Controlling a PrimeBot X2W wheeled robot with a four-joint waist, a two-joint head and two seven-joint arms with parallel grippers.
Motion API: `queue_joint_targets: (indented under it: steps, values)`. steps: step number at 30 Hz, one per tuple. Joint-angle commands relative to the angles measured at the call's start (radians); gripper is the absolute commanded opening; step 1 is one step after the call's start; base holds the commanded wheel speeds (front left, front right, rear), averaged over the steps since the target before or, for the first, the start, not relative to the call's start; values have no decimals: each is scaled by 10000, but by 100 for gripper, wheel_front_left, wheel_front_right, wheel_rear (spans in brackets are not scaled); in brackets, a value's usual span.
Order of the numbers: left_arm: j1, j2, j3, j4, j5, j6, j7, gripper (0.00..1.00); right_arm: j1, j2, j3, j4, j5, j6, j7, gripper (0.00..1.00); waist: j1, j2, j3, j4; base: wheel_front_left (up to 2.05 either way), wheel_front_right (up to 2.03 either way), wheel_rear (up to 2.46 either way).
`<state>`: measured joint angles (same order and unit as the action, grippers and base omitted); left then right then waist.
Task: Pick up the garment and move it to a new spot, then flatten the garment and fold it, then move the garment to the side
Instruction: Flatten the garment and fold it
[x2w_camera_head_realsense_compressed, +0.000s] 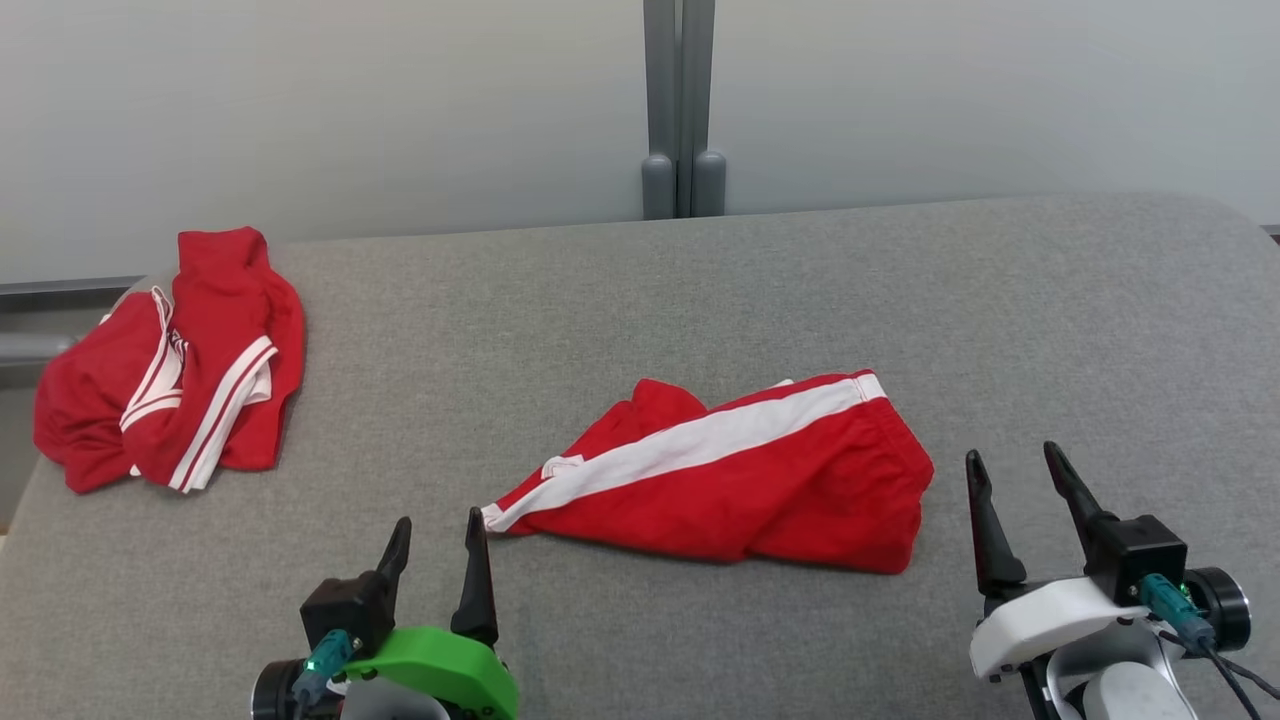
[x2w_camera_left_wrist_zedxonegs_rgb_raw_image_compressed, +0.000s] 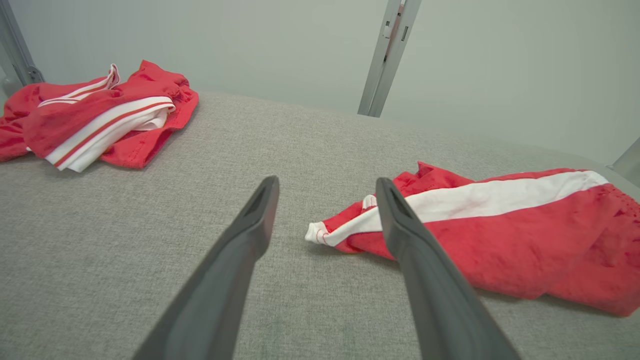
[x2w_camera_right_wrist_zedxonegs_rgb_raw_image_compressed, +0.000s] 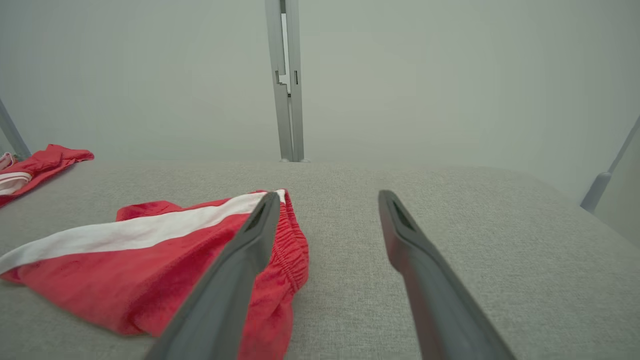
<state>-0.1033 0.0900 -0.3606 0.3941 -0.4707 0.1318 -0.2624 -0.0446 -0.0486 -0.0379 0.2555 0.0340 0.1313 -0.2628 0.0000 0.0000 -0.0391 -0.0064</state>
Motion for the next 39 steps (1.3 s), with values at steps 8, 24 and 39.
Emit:
queue_joint_targets:
  steps: [8, 24, 39]
  values:
    - [-15, -56, 6, -114, 123, -97, -34, 100, -1480, -43, 573, 1125, 54, -12, 1986, 100, 0, 0, 187, 65, 0, 0, 0]
    - [-410, -83, -205, 42, 163, -206, -30, 100, -4372, -1062, 1681, 2195, 1592, -12, 6576, 100, 0, 0, 758, 774, 0, 0, 0]
    - [-474, -2, -268, 96, 248, -224, -33, 100, -4886, -1826, 2287, 2991, 3115, -10, 7703, 100, 0, 0, 1061, 1191, 0, 0, 0]
